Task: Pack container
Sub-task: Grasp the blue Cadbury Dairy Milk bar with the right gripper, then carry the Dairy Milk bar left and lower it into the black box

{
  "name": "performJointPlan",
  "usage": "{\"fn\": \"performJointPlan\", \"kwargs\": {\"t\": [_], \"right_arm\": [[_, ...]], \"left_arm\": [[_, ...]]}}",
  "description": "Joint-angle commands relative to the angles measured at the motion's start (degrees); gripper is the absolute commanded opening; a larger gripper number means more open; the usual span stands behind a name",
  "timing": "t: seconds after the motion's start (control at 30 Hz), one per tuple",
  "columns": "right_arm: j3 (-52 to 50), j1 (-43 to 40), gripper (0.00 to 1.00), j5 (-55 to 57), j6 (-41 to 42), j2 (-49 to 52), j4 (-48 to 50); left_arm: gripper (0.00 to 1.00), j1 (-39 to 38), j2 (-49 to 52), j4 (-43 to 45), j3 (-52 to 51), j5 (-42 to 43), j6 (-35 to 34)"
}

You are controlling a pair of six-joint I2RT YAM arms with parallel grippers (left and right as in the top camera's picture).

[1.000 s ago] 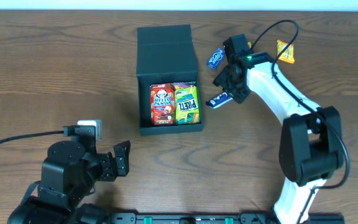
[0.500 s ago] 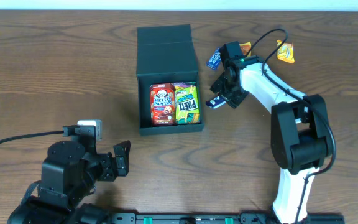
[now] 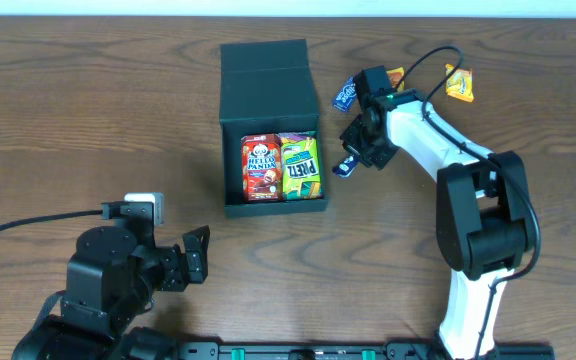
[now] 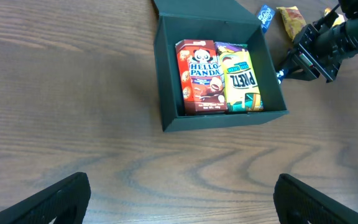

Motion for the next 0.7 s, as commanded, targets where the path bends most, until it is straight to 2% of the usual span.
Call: {"fn": "performJointPlan", "kwargs": {"t": [0.0,0.13,0.43,0.67], "right_arm": [[2.97,-0.81,0.18,-4.09,-3.91,0.85,0.09],[9.16,-0.76,0.16,-7.72,-8.81,0.85,-1.70],[29.46,4.07,0.15,-7.89,-18.91,0.85,-12.46],[32.20,12.31,0.19,-11.52,-24.46,0.85,-13.03]], "left_arm": [[0.95,-0.02,-0.09,0.00,0.20,-0.04,0.37],[0.95,-0.02,-0.09,0.00,0.20,-0.04,0.37],[0.95,-0.02,-0.09,0.00,0.20,-0.04,0.37],[0.95,-0.02,-0.09,0.00,0.20,-0.04,0.37]]}}
